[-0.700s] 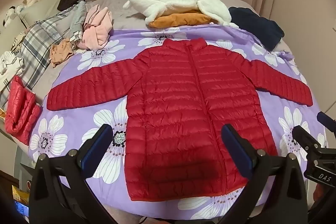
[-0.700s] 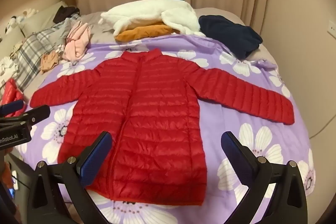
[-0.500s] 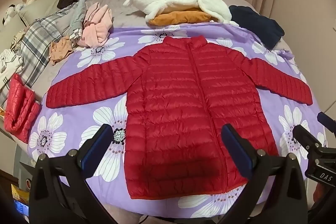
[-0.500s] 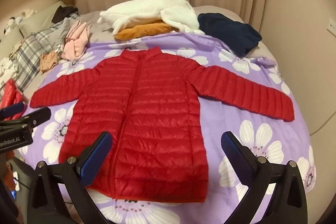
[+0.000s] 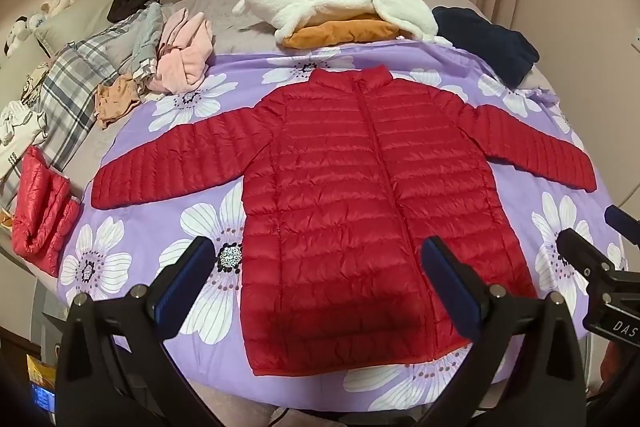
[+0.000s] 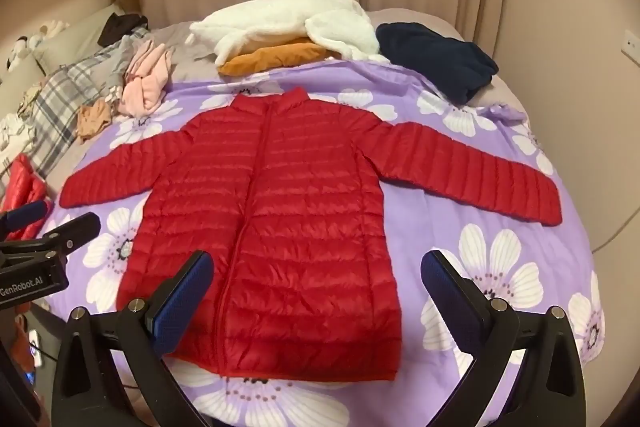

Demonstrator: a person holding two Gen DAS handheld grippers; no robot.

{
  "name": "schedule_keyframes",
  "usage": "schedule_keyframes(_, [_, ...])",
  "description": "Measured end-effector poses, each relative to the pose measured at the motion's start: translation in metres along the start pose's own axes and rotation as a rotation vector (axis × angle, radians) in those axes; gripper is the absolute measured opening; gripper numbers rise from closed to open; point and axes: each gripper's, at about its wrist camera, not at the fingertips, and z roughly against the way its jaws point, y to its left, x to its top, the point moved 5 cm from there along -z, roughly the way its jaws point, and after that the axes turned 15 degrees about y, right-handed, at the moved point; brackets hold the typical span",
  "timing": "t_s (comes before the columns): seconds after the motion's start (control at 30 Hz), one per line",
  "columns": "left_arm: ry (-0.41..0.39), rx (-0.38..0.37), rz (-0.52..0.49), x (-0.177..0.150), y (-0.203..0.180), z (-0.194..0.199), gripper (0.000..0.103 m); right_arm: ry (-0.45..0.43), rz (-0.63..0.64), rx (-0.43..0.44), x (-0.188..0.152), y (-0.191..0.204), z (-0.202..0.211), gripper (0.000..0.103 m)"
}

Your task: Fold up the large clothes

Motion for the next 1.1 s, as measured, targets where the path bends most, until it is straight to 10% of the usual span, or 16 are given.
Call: schedule_keyframes(1.1, [0.002,-0.003,-0.006,-0.0038,-0.0041,0.0029,0.103,0.005,-0.005,0.011,-0.0001,-0.0014,0.0021,0.102])
